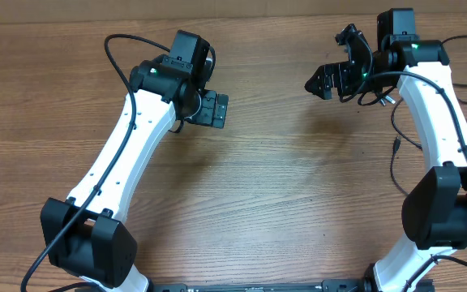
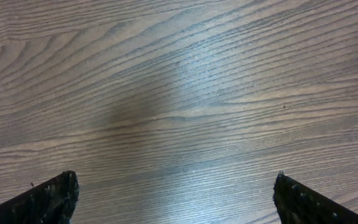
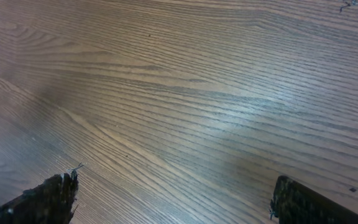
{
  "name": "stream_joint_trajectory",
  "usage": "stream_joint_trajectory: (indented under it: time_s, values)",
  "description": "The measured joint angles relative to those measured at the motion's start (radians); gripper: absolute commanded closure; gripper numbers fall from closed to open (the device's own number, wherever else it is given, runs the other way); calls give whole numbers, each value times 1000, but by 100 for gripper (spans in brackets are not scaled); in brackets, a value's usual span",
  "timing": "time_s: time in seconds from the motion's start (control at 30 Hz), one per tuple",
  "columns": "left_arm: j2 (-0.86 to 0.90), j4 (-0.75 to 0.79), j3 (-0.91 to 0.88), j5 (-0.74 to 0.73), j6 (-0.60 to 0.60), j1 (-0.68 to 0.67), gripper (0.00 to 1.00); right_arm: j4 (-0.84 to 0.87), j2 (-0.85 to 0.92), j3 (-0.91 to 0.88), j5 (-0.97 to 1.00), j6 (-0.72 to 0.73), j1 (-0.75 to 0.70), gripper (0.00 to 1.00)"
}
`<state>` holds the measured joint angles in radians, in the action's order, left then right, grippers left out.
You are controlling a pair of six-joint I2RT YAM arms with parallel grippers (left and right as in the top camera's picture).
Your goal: Untangle cables
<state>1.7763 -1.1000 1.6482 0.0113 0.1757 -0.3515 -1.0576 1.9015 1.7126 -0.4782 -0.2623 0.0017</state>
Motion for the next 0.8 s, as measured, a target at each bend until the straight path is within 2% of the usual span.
stream_joint_trajectory:
  time_s: [0.8]
  values:
    - [0,-13,0,-30,1,0,0,0,0,0,0,0,0,0]
